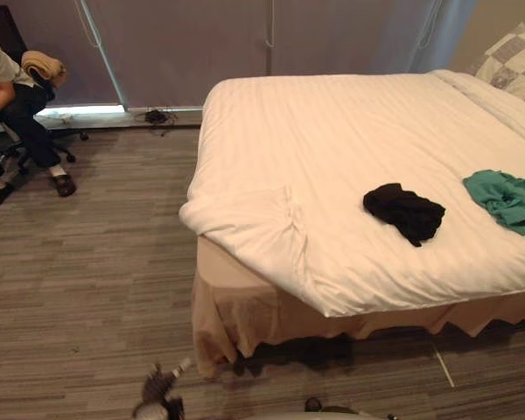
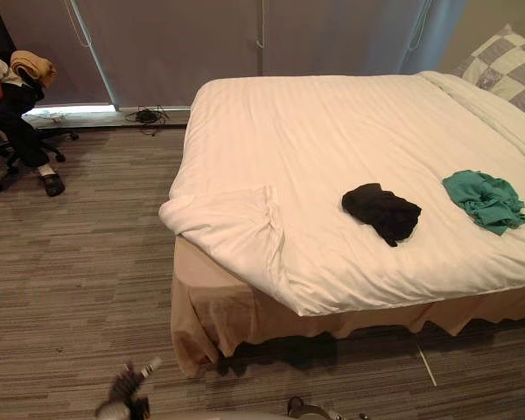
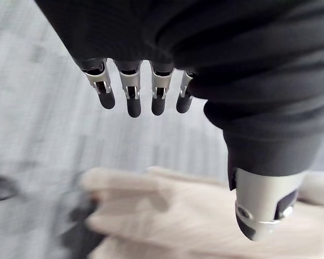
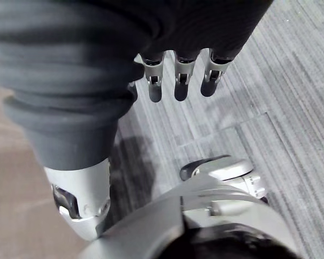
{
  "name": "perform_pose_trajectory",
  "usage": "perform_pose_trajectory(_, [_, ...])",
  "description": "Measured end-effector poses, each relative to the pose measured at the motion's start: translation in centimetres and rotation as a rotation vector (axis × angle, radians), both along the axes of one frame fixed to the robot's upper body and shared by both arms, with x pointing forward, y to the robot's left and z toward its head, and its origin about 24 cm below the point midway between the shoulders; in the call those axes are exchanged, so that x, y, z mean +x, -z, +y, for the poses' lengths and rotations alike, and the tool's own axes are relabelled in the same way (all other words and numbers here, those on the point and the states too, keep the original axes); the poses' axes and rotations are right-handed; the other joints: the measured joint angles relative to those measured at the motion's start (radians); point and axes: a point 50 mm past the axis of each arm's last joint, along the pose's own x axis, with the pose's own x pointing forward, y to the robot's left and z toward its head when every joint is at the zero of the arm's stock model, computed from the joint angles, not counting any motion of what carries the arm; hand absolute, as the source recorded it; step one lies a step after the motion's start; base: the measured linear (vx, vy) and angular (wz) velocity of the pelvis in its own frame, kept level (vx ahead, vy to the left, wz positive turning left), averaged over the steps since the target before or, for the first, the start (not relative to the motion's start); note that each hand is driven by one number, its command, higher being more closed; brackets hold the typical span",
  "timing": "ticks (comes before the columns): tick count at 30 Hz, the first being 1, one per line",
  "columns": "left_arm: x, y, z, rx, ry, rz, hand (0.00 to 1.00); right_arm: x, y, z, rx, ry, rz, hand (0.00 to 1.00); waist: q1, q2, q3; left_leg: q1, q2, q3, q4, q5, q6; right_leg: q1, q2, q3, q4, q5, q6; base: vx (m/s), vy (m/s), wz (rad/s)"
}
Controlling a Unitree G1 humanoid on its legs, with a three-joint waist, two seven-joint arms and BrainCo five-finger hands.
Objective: Tidy the bed and pick cloth on bed and put in laundry
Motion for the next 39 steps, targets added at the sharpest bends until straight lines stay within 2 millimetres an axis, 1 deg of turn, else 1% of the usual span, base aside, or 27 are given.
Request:
perform_pose_trajectory(2, [2.9,-5.5,3.7,0.192,-0.043,-0.198,0.0,-1.4,-0.1,-0.3,-0.018,0.005,0.016,0.0,-0.001,0.013,-0.012,-0.011,-0.001,0.001,-0.002,0.001,0.0,0.0,0.001,-0.001,-0.027,0.017,-0.004,-0.04,-0.013,0.0])
perform_pose_trajectory(3, [3.3,-6.6,4.4,0.226,-0.055,-0.232,0.0,-1.9,-0.2,-0.4,-0.021,0.008,0.025,0.0,-0.002,0.017,-0.018,-0.014,-0.001,0.001,-0.002,0.001,-0.001,0.0,0.002,-0.003,-0.035,0.021,-0.004,0.0,0.0,0.0])
perform_pose_trajectory(4, [4.2,-8.5,5.2,0.283,-0.061,-0.288,0.0,-2.6,-0.3,-0.7,-0.028,0.011,0.039,0.0,-0.006,0.029,-0.027,-0.017,-0.002,0.002,-0.005,0.001,-0.001,0.0,0.003,-0.004,-0.043,0.024,-0.002,0.0,-0.009,0.04])
perform_pose_trajectory(5, [5.0,-10.2,5.7,0.337,-0.05,-0.333,0.0,-3.1,-0.3,-0.8,-0.032,0.014,0.05,0.0,-0.011,0.033,-0.035,-0.017,-0.002,0.003,-0.008,0.001,-0.001,0.001,0.003,-0.006,-0.048,0.024,-0.002,0.02,0.002,0.04])
perform_pose_trajectory(7, [6.4,-12.4,5.7,0.407,-0.014,-0.391,0.0,-3.3,-0.4,-1.0,-0.039,0.015,0.053,0.0,-0.019,0.043,-0.038,-0.018,-0.002,0.005,-0.017,0.005,0.0,-0.001,0.002,-0.007,-0.054,0.025,-0.002,0.01,0.006,0.02])
perform_pose_trajectory(8, [7.6,-13.6,5.3,0.436,0.023,-0.429,0.0,-3.2,-0.4,-1.2,-0.043,0.014,0.049,0.0,-0.021,0.049,-0.037,-0.022,-0.002,0.009,-0.022,0.008,-0.001,-0.008,0.002,-0.007,-0.054,0.025,-0.001,0.0,0.0,0.0])
perform_pose_trajectory(9, [8.3,-14.3,4.9,0.45,0.046,-0.449,0.0,-3.2,-0.5,-1.3,-0.046,0.015,0.046,0.0,-0.022,0.048,-0.034,-0.025,-0.002,0.013,-0.023,0.012,-0.005,-0.013,0.001,-0.005,-0.053,0.026,0.0,0.02,0.013,-0.06])
perform_pose_trajectory(10, [9.9,-15.6,3.9,0.475,0.101,-0.492,0.0,-2.8,-0.6,-1.6,-0.053,0.013,0.029,0.0,-0.022,0.046,-0.027,-0.039,-0.002,0.024,-0.025,0.023,-0.006,-0.034,0.001,0.004,-0.048,0.036,0.003,0.01,0.017,-0.12])
perform_pose_trajectory(11, [11.6,-17.0,2.6,0.499,0.158,-0.54,0.0,-2.2,-0.7,-1.6,-0.054,0.009,0.011,0.0,-0.023,0.053,-0.027,-0.069,-0.005,0.034,-0.02,0.028,-0.006,-0.073,-0.001,0.012,-0.029,0.038,0.0,-0.01,0.018,-0.15])
perform_pose_trajectory(12, [12.6,-17.8,1.8,0.514,0.19,-0.568,0.0,-1.8,-0.7,-1.6,-0.053,0.006,-0.003,0.0,-0.023,0.049,-0.016,-0.08,-0.007,0.04,-0.017,0.035,-0.011,-0.094,-0.002,0.019,-0.017,0.038,0.0,-0.03,0.023,-0.21])
perform_pose_trajectory(13, [14.4,-19.8,0.1,0.546,0.247,-0.632,0.0,-0.6,-0.8,-1.6,-0.052,-0.002,-0.036,0.0,-0.024,0.04,0.019,-0.099,-0.011,0.062,-0.014,0.045,-0.011,-0.133,-0.003,0.037,0.012,0.038,0.001,-0.06,0.017,-0.22])
perform_pose_trajectory(14, [15.3,-20.9,-0.8,0.557,0.272,-0.668,0.0,0.1,-0.8,-1.5,-0.051,-0.005,-0.056,0.0,-0.024,0.035,0.038,-0.114,-0.014,0.07,-0.009,0.047,-0.011,-0.156,-0.004,0.045,0.026,0.038,0.001,-0.11,0.016,-0.35])
perform_pose_trajectory(16, [17.7,-24.4,-4.2,0.628,0.378,-0.766,0.0,3.0,-1.2,-1.1,-0.046,-0.009,-0.14,0.0,-0.03,0.013,0.079,-0.206,-0.024,0.103,0.022,0.048,-0.01,-0.269,-0.007,0.086,0.066,0.045,0.008,-0.13,0.012,-0.35])
perform_pose_trajectory(18, [19.1,-26.1,-6.6,0.68,0.458,-0.802,0.0,4.7,-1.5,-0.8,-0.049,-0.016,-0.194,0.0,-0.041,0.006,0.111,-0.248,-0.024,0.126,0.035,0.048,-0.01,-0.319,-0.012,0.109,0.069,0.058,0.01,-0.05,0.005,-0.29])
perform_pose_trajectory(20, [20.7,-27.5,-8.0,0.722,0.496,-0.795,0.0,6.7,-2.1,-0.6,-0.049,-0.023,-0.261,0.0,-0.057,0.009,0.159,-0.27,-0.02,0.141,0.049,0.047,-0.01,-0.342,-0.01,0.123,0.07,0.067,0.011,-0.03,-0.012,-0.22])
perform_pose_trajectory(21, [21.6,-28.7,-8.5,0.738,0.501,-0.795,0.0,7.8,-2.5,-0.5,-0.049,-0.021,-0.3,0.0,-0.058,0.007,0.184,-0.291,-0.018,0.154,0.061,0.046,-0.01,-0.363,-0.006,0.136,0.069,0.076,0.011,-0.05,-0.013,-0.19])
perform_pose_trajectory(22, [22.4,-30.1,-9.0,0.753,0.504,-0.801,1.0,8.7,-2.8,-0.5,-0.055,-0.015,-0.337,0.0,-0.055,0.006,0.21,-0.313,-0.018,0.164,0.071,0.047,-0.01,-0.383,-0.003,0.143,0.069,0.084,0.01,-0.05,-0.013,-0.15])
perform_pose_trajectory(24, [23.2,-31.4,-9.7,0.788,0.52,-0.795,1.0,9.6,-3.2,-0.6,-0.068,0.005,-0.377,0.0,-0.059,0.008,0.237,-0.34,-0.017,0.168,0.088,0.047,-0.01,-0.408,-0.003,0.146,0.069,0.09,0.01,-0.02,-0.006,-0.03])
perform_pose_trajectory(25, [23.6,-31.7,-10.0,0.805,0.53,-0.778,1.0,9.8,-3.4,-0.7,-0.071,0.012,-0.391,0.0,-0.063,0.009,0.255,-0.345,-0.017,0.175,0.096,0.047,-0.01,-0.412,-0.002,0.147,0.069,0.093,0.01,0.0,0.0,0.0])
perform_pose_trajectory(27, [24.3,-31.1,-9.9,0.8,0.537,-0.715,1.0,10.0,-3.6,-0.8,-0.079,0.023,-0.406,0.0,-0.072,0.006,0.274,-0.347,-0.012,0.198,0.107,0.047,-0.01,-0.412,-0.001,0.155,0.069,0.093,0.01,0.0,0.011,-0.04])
perform_pose_trajectory(28, [24.7,-30.2,-9.6,0.803,0.552,-0.655,1.0,10.0,-3.6,-0.8,-0.083,0.031,-0.406,0.0,-0.08,0.007,0.276,-0.347,-0.011,0.202,0.108,0.046,-0.01,-0.412,-0.001,0.157,0.069,0.093,0.01,-0.01,0.011,-0.08])
perform_pose_trajectory(31, [25.3,-27.6,-9.4,0.823,0.608,-0.494,1.0,9.8,-3.5,-0.9,-0.074,0.057,-0.406,0.0,-0.078,0.006,0.277,-0.347,0.0,0.234,0.133,0.026,0.001,-0.41,0.002,0.17,0.07,0.094,0.011,-0.01,0.019,-0.13])
perform_pose_trajectory(34, [25.2,-26.4,-9.1,0.805,0.634,-0.44,1.0,9.8,-3.6,-1.4,-0.076,0.079,-0.411,0.0,-0.075,0.005,0.277,-0.335,0.0,0.247,0.148,0.016,0.007,-0.395,0.0,0.174,0.07,0.095,0.013,-0.02,0.026,-0.12])
perform_pose_trajectory(36, [24.8,-24.3,-8.4,0.763,0.636,-0.392,1.0,9.6,-3.8,-2.2,-0.086,0.116,-0.413,0.0,-0.075,0.006,0.277,-0.31,0.003,0.248,0.156,0.004,0.012,-0.358,0.002,0.174,0.069,0.091,0.018,-0.03,0.034,-0.09])
perform_pose_trajectory(37, [24.3,-22.7,-7.9,0.74,0.641,-0.35,1.0,9.5,-4.0,-3.1,-0.103,0.141,-0.416,0.0,-0.075,0.007,0.276,-0.288,0.006,0.249,0.157,-0.008,0.012,-0.333,0.003,0.172,0.068,0.085,0.018,-0.02,0.039,-0.05])
perform_pose_trajectory(38, [23.6,-20.7,-7.0,0.711,0.639,-0.297,1.0,9.4,-4.4,-4.4,-0.13,0.184,-0.429,0.0,-0.074,0.009,0.273,-0.263,0.004,0.249,0.152,-0.009,0.012,-0.31,0.0,0.17,0.068,0.082,0.018,-0.01,0.041,-0.03])
perform_pose_trajectory(39, [23.1,-19.9,-6.6,0.701,0.632,-0.28,1.0,9.4,-4.6,-5.0,-0.142,0.2,-0.435,0.0,-0.074,0.009,0.273,-0.254,0.002,0.249,0.149,-0.009,0.012,-0.303,-0.001,0.17,0.068,0.08,0.018,-0.01,0.046,-0.01])
